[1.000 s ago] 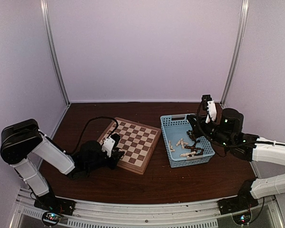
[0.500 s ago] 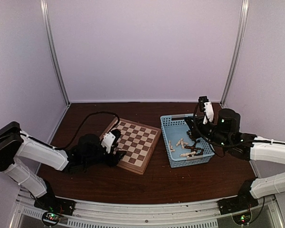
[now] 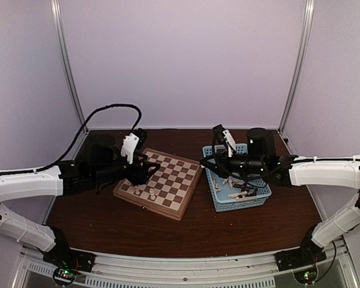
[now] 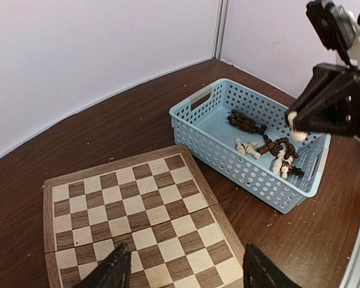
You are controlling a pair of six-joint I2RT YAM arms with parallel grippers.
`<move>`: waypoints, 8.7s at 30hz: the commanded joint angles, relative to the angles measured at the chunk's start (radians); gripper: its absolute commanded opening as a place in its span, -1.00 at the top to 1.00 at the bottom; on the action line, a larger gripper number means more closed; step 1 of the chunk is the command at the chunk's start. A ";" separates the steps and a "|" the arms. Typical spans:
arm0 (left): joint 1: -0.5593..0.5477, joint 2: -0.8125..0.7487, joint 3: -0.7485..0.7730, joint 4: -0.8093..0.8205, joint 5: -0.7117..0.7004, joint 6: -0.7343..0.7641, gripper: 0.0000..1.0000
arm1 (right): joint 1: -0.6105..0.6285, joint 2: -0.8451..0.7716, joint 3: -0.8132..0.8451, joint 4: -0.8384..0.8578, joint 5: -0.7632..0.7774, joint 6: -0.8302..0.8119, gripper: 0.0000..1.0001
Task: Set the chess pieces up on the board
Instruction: Place the chess piece on the chessboard, then pick up the chess piece from the chessboard, then place the chess piece on the chessboard.
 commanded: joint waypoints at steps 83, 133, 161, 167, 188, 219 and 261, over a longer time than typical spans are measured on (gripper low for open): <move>0.061 0.050 0.186 -0.525 0.151 -0.121 -0.75 | 0.170 0.200 0.077 -0.007 0.472 -0.050 0.21; -0.137 0.793 0.791 -0.930 -0.061 -0.229 0.77 | -0.030 0.109 -0.089 0.127 0.583 -0.200 0.19; 0.223 0.361 0.540 -0.930 -0.093 -0.137 0.85 | -0.030 0.128 -0.078 0.119 0.575 -0.195 0.19; 0.256 0.440 0.574 -0.930 -0.047 -0.116 0.86 | -0.030 0.121 -0.079 0.115 0.578 -0.198 0.19; 0.257 0.620 0.650 -0.916 -0.041 -0.078 0.86 | -0.030 0.112 -0.084 0.115 0.579 -0.200 0.18; 0.257 0.671 0.637 -0.912 -0.043 -0.072 0.76 | -0.030 0.114 -0.084 0.115 0.581 -0.200 0.18; 0.245 0.246 0.466 -0.644 0.096 -0.053 0.25 | -0.035 0.107 0.087 -0.279 0.619 0.012 0.20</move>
